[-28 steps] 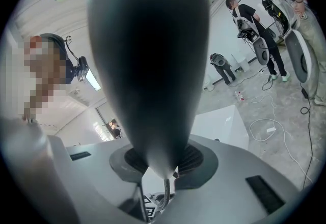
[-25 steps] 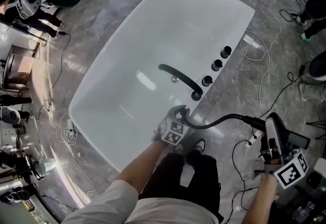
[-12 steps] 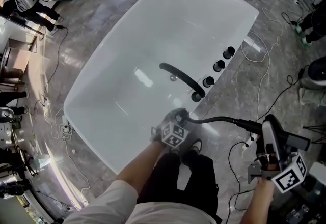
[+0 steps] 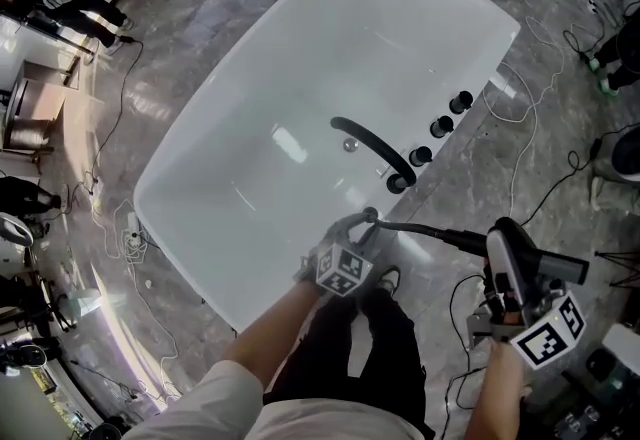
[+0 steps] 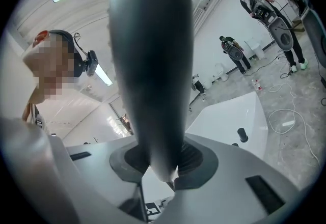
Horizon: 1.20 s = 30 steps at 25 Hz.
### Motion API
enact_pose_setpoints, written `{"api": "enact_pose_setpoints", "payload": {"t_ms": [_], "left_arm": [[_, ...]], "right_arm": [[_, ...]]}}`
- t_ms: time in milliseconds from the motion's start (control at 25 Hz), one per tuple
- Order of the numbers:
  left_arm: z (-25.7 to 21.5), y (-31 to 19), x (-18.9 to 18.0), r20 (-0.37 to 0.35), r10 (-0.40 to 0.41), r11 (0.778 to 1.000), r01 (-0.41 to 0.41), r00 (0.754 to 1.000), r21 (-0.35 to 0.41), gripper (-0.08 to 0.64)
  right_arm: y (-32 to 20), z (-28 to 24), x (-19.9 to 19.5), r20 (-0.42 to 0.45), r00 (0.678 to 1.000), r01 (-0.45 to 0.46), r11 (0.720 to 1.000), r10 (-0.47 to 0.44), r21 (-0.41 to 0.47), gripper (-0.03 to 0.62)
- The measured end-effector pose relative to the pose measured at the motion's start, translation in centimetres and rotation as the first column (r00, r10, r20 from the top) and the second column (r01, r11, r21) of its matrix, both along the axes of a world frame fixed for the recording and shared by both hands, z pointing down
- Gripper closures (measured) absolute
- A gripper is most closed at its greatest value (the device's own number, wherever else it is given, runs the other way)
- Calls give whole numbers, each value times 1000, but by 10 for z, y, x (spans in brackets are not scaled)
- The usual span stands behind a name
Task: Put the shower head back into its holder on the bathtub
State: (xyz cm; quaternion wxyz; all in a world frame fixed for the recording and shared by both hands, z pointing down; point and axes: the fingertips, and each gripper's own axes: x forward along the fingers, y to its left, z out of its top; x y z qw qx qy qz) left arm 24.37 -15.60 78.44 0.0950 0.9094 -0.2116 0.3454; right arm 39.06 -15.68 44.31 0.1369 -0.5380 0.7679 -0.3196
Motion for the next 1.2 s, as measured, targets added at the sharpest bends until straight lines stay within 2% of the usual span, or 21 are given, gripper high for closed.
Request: {"api": "enact_pose_setpoints", "payload": {"t_ms": [160, 280, 400, 520, 720, 1080, 1200], "left_arm": [[-38, 0, 0, -80, -42, 999, 43, 996, 3, 476], [-74, -10, -4, -149, -68, 997, 73, 987, 32, 511], [-111, -24, -15, -218, -123, 990, 136, 968, 47, 551], [-136, -38, -24, -259, -178, 978, 199, 949, 56, 555], [-156, -57, -37, -295, -237, 961, 268, 926, 68, 555], [-151, -63, -52, -300, -277, 946, 313, 913, 81, 555], [-141, -61, -54, -298, -291, 942, 326, 909, 74, 555]], "right_arm": [[-8, 15, -16, -76, 997, 25, 1000, -26, -11, 479], [-12, 32, -34, -142, 988, 54, 998, -56, -23, 480], [-14, 52, -53, -199, 977, 73, 996, -81, -44, 479], [-17, 76, -71, -266, 958, 91, 994, -104, -62, 480], [-26, 126, -98, -394, 904, 140, 985, -169, -100, 479], [-38, 218, -128, -424, 859, 201, 951, -286, -233, 479], [-38, 245, -131, -458, 826, 217, 935, -329, -279, 480]]}}
